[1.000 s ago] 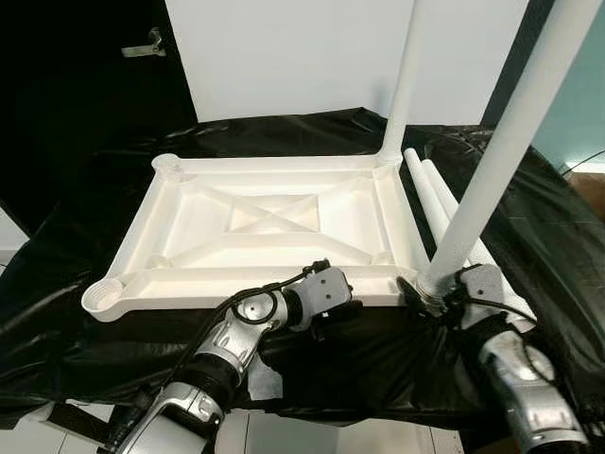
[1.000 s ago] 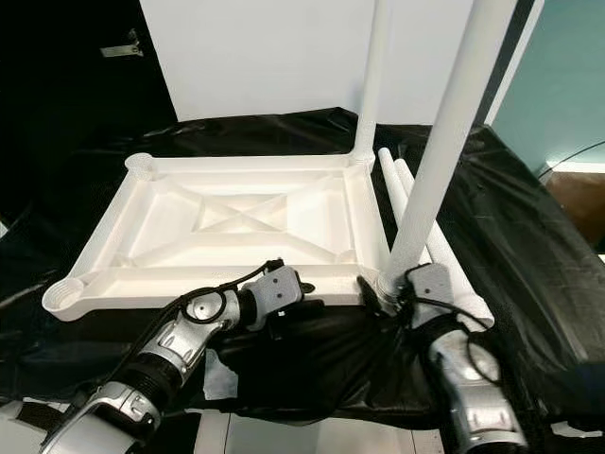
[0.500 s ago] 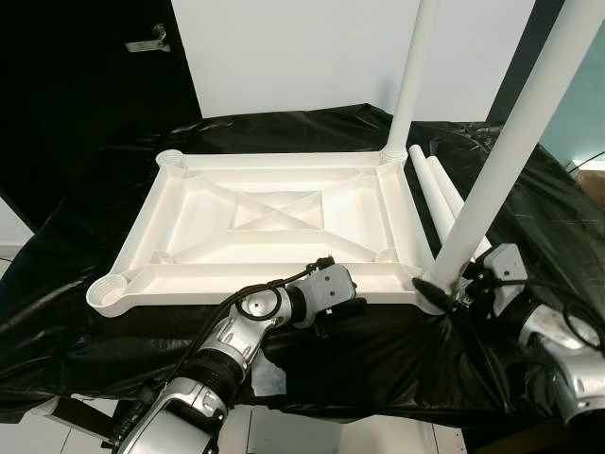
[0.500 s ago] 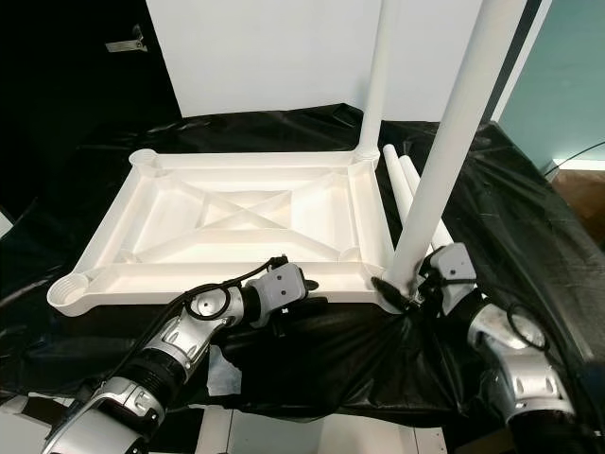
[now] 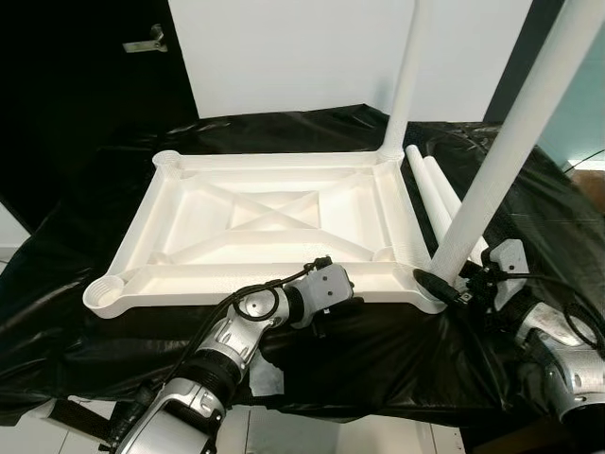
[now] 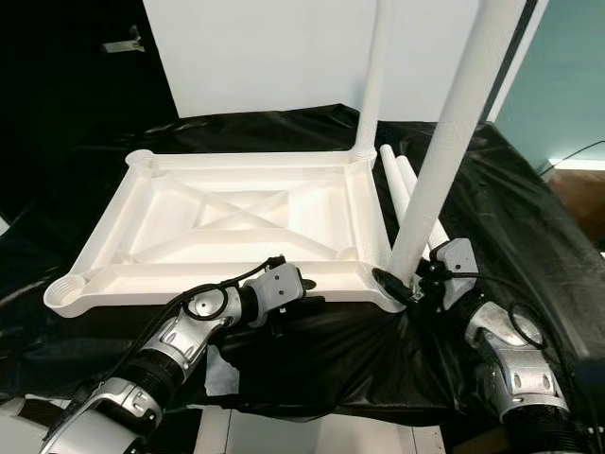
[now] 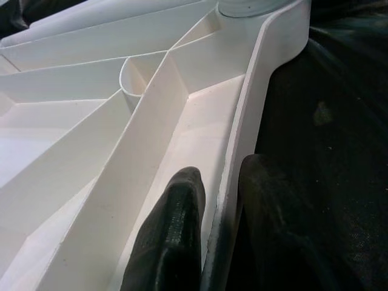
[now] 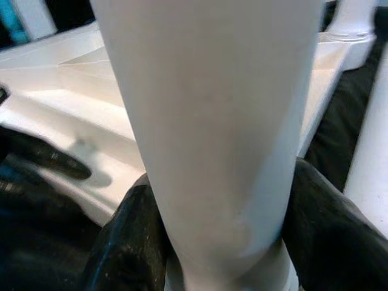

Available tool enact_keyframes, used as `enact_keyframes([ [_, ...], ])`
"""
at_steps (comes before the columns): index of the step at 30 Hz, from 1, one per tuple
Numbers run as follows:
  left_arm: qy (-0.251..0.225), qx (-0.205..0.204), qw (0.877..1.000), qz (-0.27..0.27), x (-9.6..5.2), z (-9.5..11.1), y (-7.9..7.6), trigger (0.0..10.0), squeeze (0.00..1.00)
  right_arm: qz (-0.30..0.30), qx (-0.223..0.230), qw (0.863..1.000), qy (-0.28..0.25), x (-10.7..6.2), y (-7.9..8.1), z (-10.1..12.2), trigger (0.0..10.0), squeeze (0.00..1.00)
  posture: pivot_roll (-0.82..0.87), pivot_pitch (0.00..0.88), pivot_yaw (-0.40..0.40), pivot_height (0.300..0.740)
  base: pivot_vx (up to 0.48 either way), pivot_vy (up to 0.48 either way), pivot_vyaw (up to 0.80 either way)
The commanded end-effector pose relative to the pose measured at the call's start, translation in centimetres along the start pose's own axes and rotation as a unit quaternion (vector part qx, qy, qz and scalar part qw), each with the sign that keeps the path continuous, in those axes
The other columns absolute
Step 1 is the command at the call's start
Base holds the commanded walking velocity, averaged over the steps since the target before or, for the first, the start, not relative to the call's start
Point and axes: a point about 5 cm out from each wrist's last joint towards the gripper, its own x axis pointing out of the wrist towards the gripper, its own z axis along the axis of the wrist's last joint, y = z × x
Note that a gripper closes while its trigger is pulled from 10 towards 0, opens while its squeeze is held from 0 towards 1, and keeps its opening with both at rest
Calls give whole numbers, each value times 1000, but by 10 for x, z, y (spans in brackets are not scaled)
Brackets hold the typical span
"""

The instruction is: Building children table

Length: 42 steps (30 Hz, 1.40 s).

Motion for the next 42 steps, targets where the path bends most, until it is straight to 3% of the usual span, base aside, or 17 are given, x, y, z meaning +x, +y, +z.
enact_keyframes([
  [1, 70, -52, 996, -34, 1, -37, -30, 10000, 0, -75, -1, 997, 6, -3, 1, -9, 0, 0, -54, 10, -31, 740, 0, 0, 0],
  [3, 71, -53, 995, -34, 1, -37, -31, 10000, 0, -231, 25, 972, 6, -10, 25, -26, 0, 0, -56, 14, -25, 740, 0, 0, 0],
  [4, 71, -53, 995, -34, 1, -37, -31, 10000, 0, -231, 25, 972, 6, -10, 25, -26, 0, 0, -56, 14, -25, 740, 0, 0, 0],
  [5, 71, -53, 995, -37, 0, -38, -32, 10000, 0, -280, 42, 959, 23, -16, 37, -35, 0, 0, -60, 16, -22, 740, 0, 0, 0],
  [6, 71, -53, 995, -37, 0, -38, -32, 10000, 0, -280, 42, 959, 23, -16, 37, -35, 0, 0, -60, 16, -22, 740, 0, 0, 0],
  [8, 74, -49, 995, -41, 1, -38, -33, 10000, 0, -324, 70, 942, 47, -20, 50, -46, 0, 0, -61, 21, -19, 740, 0, 0, 0],
  [12, 74, -46, 995, -40, 2, -37, -31, 10000, 0, -345, 81, 934, 39, -14, 52, -44, 0, 0, -65, 23, -18, 740, 0, 0, 0],
  [20, 71, -49, 996, -38, 5, -35, -34, 10000, 0, -340, 85, 936, 37, -3, 59, -40, 0, 0, -57, 28, -35, 740, 0, 0, 0],
  [21, 71, -52, 995, -36, 5, -36, -35, 10000, 0, -333, 75, 939, 43, -2, 60, -40, 8510, 0, -58, 29, -39, 740, 0, 0, 0],
  [23, 71, -52, 995, -36, 5, -36, -35, 10000, 0, -333, 75, 939, 43, -2, 60, -40, 8510, 0, -58, 29, -39, 740, 0, 0, 0],
  [24, 71, -54, 995, -35, 5, -37, -36, 10000, 0, -326, 65, 942, 47, -1, 60, -39, 10000, 0, -58, 28, -39, 740, 0, 0, 0],
  [29, 71, -57, 995, -34, 6, -38, -37, 10000, 0, -300, 42, 952, 43, -3, 50, -36, 10000, 0, -69, 27, -46, 740, 0, 0, 0],
  [30, 70, -57, 995, -33, 7, -37, -37, 10000, 0, -283, 38, 958, 31, -4, 47, -32, 10000, 1000, -75, 26, -45, 740, 0, 0, 0],
  [34, 68, -57, 996, -32, 9, -36, -36, 10000, 0, -252, 25, 967, 18, -6, 39, -26, 10000, 1000, -84, 24, -43, 740, 0, 0, 0],
  [36, 67, -55, 996, -34, 10, -35, -35, 10000, 0, -235, 9, 972, 14, -7, 28, -20, 10000, 1000, -90, 20, -37, 740, 0, 0, 0],
  [37, 67, -52, 996, -37, 10, -34, -35, 10000, 0, -195, -2, 981, 5, -8, 25, -15, 10000, 0, -93, 19, -29, 740, 0, 0, 0],
  [42, 68, -50, 996, -39, 10, -34, -33, 10000, 0, -135, -17, 991, 4, -9, 22, -10, 10000, 0, -96, 17, -23, 740, 0, 0, 0],
])
